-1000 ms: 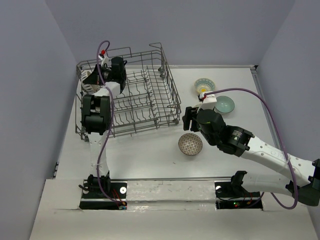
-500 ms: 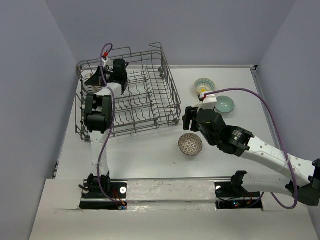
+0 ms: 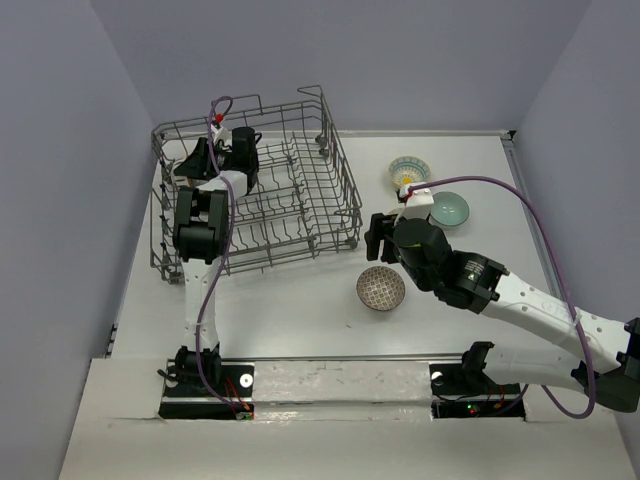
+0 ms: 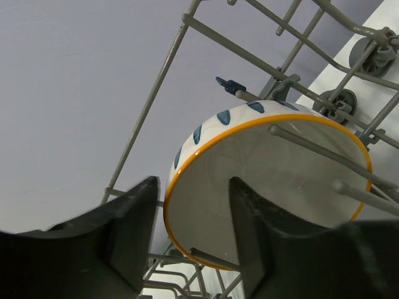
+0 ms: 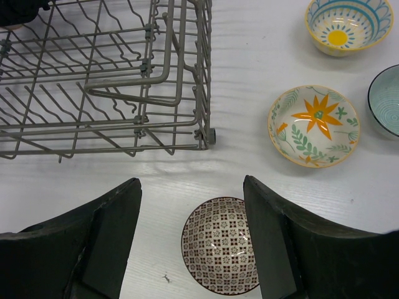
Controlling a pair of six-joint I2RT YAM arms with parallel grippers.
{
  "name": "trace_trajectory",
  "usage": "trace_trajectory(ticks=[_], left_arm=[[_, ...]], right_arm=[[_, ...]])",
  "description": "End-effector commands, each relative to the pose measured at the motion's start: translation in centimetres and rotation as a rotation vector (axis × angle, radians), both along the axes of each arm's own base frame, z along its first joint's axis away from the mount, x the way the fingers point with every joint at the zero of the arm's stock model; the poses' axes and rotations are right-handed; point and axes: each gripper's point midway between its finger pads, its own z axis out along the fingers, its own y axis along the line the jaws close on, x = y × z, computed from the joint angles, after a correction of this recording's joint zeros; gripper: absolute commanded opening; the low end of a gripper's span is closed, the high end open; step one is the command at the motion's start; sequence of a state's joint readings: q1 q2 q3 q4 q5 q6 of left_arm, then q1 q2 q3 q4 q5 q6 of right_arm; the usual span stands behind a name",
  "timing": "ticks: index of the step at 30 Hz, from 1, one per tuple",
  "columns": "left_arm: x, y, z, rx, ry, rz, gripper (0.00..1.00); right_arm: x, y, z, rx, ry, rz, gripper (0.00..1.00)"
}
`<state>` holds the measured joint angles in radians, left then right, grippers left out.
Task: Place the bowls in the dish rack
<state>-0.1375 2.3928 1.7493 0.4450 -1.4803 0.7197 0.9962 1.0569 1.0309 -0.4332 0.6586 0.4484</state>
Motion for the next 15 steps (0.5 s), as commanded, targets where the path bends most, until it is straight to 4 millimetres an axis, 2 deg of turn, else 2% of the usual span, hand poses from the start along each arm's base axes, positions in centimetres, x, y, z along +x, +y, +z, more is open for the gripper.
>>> trace_trajectory(ticks=[1, 6, 15], left_arm=[[-1.6, 0.1, 2.7, 0.022, -0.084, 0.116, 0.65], [-1.6, -0.3, 4.7, 0.012, -0.122, 0.106, 0.75], [-1.5, -1.2, 8.6, -0.009, -0.185, 0.068, 0.85]], right_arm=[[0.5, -0.1, 1.1, 0.038, -0.043, -0.028, 0.72], [0.5, -0.1, 1.2, 0.037, -0.046, -0.029, 0.72], [0.8, -0.3, 1.5, 0.033, -0.055, -0.045, 0.72]])
